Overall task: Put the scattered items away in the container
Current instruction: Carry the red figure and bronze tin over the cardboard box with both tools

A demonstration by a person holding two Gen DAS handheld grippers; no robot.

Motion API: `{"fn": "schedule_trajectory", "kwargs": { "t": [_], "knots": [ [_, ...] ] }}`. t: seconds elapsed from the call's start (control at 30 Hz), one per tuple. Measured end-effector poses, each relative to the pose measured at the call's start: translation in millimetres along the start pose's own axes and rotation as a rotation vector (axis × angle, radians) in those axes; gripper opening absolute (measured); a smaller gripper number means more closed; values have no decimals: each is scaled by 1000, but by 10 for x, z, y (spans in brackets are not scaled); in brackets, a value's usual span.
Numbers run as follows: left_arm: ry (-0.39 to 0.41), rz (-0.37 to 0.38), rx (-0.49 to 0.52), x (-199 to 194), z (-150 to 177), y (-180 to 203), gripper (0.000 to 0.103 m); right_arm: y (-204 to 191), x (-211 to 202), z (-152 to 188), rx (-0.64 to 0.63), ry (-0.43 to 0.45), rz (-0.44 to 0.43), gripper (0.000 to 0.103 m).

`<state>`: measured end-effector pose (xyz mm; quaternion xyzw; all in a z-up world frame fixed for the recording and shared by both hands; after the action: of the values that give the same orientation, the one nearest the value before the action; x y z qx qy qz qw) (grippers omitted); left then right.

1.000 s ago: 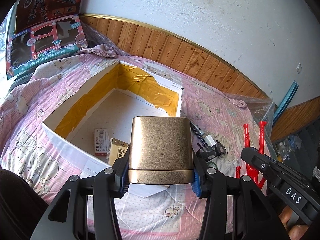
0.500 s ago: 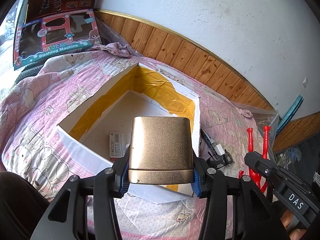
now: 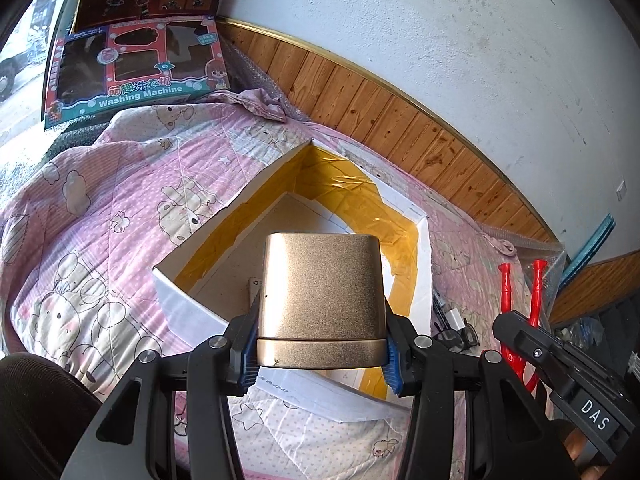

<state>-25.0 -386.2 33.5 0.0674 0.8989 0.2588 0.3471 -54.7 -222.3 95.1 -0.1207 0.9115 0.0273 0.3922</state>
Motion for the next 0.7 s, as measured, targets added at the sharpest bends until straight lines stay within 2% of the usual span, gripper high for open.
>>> {"fn": "schedule_trajectory", "kwargs": {
  "t": [0.43,0.7],
  "knots": [
    [27,-12,-34,16,-275,-255,49,-289,294,-169,-66,-28,-25,12],
    [13,1,-64,155,-462,-366,49,-354,559,-300,-72,-79,-48,12]
  ]
}}
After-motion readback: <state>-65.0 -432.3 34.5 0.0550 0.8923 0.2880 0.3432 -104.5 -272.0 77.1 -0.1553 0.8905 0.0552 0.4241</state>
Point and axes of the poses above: each gripper's, at about its wrist camera, not at the fingertips, and x roughly the way its jaws point, y to its right, z to its underside, the point moved 2 cm from there along x, roughly the way its jaws point, and after that the axes turned 7 degrees about z, right-handed, at the moved point
